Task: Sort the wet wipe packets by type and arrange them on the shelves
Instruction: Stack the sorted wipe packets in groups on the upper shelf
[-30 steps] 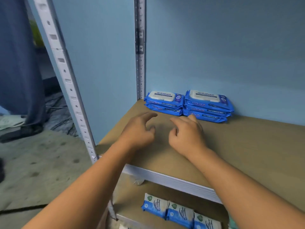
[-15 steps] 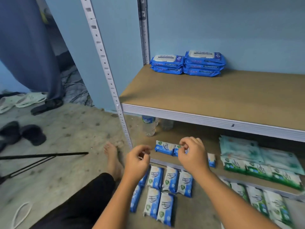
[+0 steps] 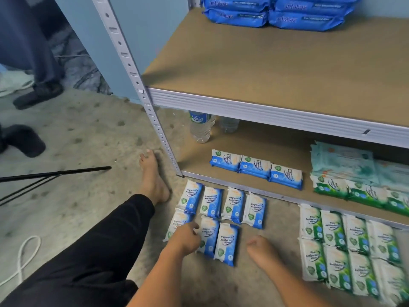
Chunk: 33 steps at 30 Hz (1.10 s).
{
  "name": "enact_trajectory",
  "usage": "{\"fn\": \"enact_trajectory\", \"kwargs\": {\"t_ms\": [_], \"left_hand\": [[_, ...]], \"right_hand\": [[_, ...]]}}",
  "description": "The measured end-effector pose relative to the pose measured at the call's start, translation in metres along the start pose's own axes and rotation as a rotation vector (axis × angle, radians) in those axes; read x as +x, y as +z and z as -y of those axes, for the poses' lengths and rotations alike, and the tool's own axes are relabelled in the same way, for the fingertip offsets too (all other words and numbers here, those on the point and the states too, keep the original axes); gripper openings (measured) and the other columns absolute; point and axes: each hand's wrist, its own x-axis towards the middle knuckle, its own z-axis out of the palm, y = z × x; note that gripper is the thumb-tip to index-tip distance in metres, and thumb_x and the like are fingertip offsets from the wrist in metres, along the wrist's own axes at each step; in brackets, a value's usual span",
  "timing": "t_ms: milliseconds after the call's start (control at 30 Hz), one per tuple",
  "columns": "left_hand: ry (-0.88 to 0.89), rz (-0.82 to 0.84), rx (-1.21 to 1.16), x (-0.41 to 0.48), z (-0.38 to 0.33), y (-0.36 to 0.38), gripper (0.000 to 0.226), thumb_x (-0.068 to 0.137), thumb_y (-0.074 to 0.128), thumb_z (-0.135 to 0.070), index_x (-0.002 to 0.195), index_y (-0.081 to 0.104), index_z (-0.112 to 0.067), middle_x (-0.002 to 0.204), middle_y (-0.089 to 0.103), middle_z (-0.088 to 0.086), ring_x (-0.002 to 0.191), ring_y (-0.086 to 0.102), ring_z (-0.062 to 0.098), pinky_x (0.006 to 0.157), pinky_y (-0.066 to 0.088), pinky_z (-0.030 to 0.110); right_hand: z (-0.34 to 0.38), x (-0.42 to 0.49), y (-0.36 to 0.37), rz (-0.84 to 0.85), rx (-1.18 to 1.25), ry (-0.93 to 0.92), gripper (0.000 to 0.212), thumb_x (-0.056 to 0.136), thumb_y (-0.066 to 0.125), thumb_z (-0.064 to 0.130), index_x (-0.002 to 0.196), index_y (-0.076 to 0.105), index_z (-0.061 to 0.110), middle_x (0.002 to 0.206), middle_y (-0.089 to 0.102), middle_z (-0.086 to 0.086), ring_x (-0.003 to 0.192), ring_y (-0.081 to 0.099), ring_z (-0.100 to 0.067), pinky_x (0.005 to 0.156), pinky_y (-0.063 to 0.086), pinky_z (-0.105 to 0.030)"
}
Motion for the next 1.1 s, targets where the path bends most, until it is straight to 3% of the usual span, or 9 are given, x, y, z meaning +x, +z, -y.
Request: {"fn": "enact_trajectory", "kwargs": {"t_ms": [167, 267, 333, 533, 633, 767, 867, 1000, 1100], "left_hand": [[-0.024, -0.049, 0.116, 0.029, 0.003, 0.027, 0.022, 0.095, 0.051, -0.033, 0.107, 0.062, -0.018, 0.106, 0.069, 0.003, 0.093, 0.064, 0.022, 0.080, 0.054, 0.036], [-0.063, -0.120, 0.061, 0.040, -0.002, 0.039, 0.025, 0.093, 0.059, -0.039, 0.094, 0.054, -0.015, 0.099, 0.065, 0.006, 0.093, 0.061, 0.025, 0.080, 0.050, 0.037], [-0.112, -0.129, 0.028, 0.044, -0.006, 0.046, 0.024, 0.092, 0.061, -0.035, 0.096, 0.049, -0.015, 0.105, 0.063, 0.009, 0.100, 0.061, 0.030, 0.081, 0.047, 0.037], [-0.214, -0.139, -0.136, 0.049, -0.008, 0.058, 0.043, 0.091, 0.062, -0.020, 0.131, 0.050, -0.010, 0.126, 0.064, 0.010, 0.117, 0.060, 0.031, 0.090, 0.046, 0.033], [-0.226, -0.113, -0.167, 0.052, -0.008, 0.058, 0.041, 0.088, 0.066, -0.024, 0.126, 0.057, -0.011, 0.120, 0.067, 0.009, 0.111, 0.063, 0.029, 0.091, 0.052, 0.036], [-0.242, -0.053, -0.262, 0.048, -0.011, 0.058, 0.029, 0.089, 0.072, -0.024, 0.110, 0.061, -0.009, 0.107, 0.068, 0.006, 0.088, 0.066, 0.018, 0.070, 0.055, 0.028], [-0.197, -0.023, -0.310, 0.038, -0.013, 0.057, 0.035, 0.089, 0.073, -0.024, 0.117, 0.056, -0.013, 0.109, 0.064, 0.001, 0.094, 0.062, 0.016, 0.070, 0.050, 0.024], [-0.106, -0.012, -0.331, 0.024, -0.025, 0.047, 0.036, 0.088, 0.073, -0.027, 0.118, 0.056, -0.014, 0.103, 0.065, -0.002, 0.086, 0.063, 0.010, 0.061, 0.046, 0.018], [-0.034, -0.006, -0.341, 0.006, -0.045, 0.030, 0.037, 0.089, 0.071, -0.032, 0.119, 0.056, -0.018, 0.104, 0.066, -0.003, 0.086, 0.065, 0.012, 0.064, 0.048, 0.019]], "right_hand": [[-0.002, 0.033, 0.011, 0.063, -0.073, -0.015, 0.005, 0.093, 0.058, 0.027, 0.089, 0.061, 0.025, 0.083, 0.062, 0.009, 0.079, 0.058, -0.015, 0.061, 0.039, -0.022], [0.001, 0.053, 0.028, 0.120, 0.056, 0.007, 0.016, 0.090, 0.067, 0.036, 0.092, 0.063, 0.021, 0.087, 0.068, 0.009, 0.085, 0.066, -0.014, 0.072, 0.050, -0.026], [0.003, 0.063, 0.039, 0.150, 0.117, 0.045, 0.020, 0.085, 0.073, 0.034, 0.096, 0.065, 0.020, 0.094, 0.073, 0.008, 0.085, 0.070, -0.011, 0.073, 0.055, -0.027], [0.008, 0.072, 0.060, 0.087, 0.274, 0.214, 0.029, 0.079, 0.075, 0.017, 0.106, 0.067, 0.013, 0.100, 0.075, -0.003, 0.075, 0.070, -0.014, 0.056, 0.051, -0.020], [0.010, 0.072, 0.061, 0.097, 0.312, 0.256, 0.029, 0.078, 0.075, 0.017, 0.105, 0.069, 0.009, 0.092, 0.074, -0.004, 0.070, 0.069, -0.012, 0.054, 0.050, -0.021], [0.010, 0.069, 0.056, 0.147, 0.320, 0.245, 0.029, 0.078, 0.070, 0.021, 0.105, 0.071, 0.011, 0.091, 0.075, -0.002, 0.074, 0.071, -0.015, 0.056, 0.052, -0.022], [0.008, 0.061, 0.048, 0.143, 0.312, 0.215, 0.030, 0.073, 0.068, 0.027, 0.101, 0.068, 0.016, 0.090, 0.073, 0.002, 0.077, 0.071, -0.014, 0.068, 0.058, -0.028], [0.007, 0.043, 0.032, 0.098, 0.360, 0.154, 0.028, 0.073, 0.070, 0.028, 0.099, 0.063, 0.019, 0.096, 0.072, 0.002, 0.082, 0.071, -0.016, 0.075, 0.061, -0.036], [0.013, 0.017, 0.009, 0.052, 0.450, 0.099, 0.026, 0.081, 0.070, 0.024, 0.105, 0.062, 0.020, 0.099, 0.071, 0.001, 0.083, 0.070, -0.015, 0.070, 0.059, -0.032]]}}
